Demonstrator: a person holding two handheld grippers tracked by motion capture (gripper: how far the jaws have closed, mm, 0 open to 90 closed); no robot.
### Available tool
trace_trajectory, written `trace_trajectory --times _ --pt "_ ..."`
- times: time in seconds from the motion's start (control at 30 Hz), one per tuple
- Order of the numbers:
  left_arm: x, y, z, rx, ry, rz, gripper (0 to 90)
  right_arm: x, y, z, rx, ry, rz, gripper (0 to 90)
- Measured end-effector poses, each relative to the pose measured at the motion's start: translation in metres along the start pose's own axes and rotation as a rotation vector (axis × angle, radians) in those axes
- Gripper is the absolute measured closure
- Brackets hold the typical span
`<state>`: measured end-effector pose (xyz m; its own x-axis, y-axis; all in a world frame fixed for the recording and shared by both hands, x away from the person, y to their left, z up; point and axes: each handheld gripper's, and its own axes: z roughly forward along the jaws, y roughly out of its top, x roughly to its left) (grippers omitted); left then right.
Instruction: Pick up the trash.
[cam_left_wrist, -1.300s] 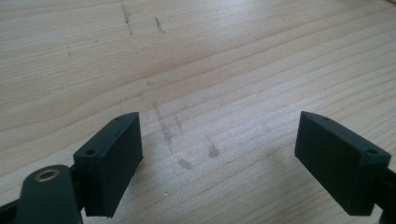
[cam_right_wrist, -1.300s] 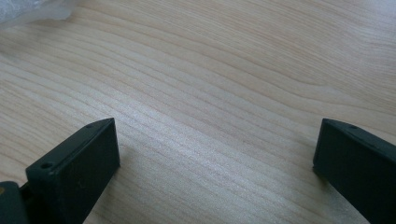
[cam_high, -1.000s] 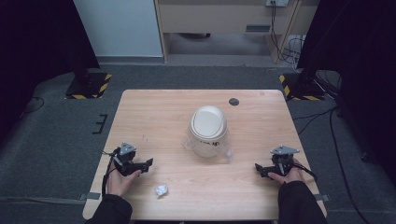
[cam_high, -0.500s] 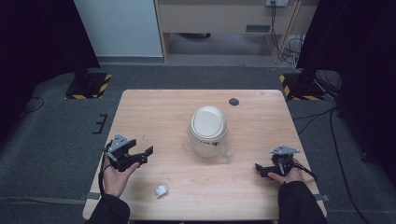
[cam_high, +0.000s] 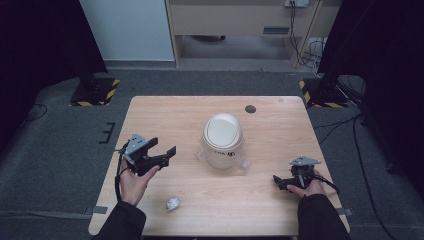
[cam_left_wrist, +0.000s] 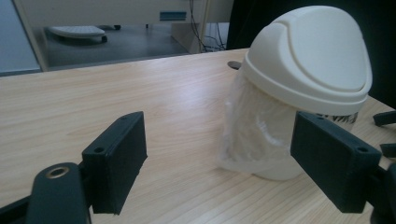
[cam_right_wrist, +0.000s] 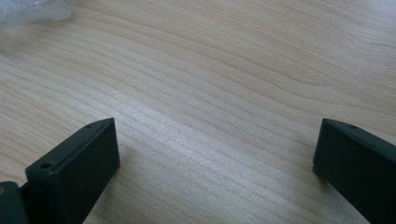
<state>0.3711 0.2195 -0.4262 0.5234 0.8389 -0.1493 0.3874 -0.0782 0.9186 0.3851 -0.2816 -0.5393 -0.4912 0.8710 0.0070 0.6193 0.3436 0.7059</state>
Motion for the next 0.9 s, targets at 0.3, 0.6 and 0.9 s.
trace_trajectory --times 0.3,0.6,0.9 --pt "-0.025 0.021 0.03 -0.005 -0.051 0.044 18.1 0.0 0.0 0.0 0.0 0.0 0.0 0.6" --pt "-0.038 0.029 0.049 0.009 -0.072 0.07 18.6 0.0 0.0 0.0 0.0 0.0 0.0 0.6" --pt "-0.046 0.038 0.066 0.01 -0.076 0.06 18.6 0.0 0.0 0.0 0.0 0.0 0.0 0.6"
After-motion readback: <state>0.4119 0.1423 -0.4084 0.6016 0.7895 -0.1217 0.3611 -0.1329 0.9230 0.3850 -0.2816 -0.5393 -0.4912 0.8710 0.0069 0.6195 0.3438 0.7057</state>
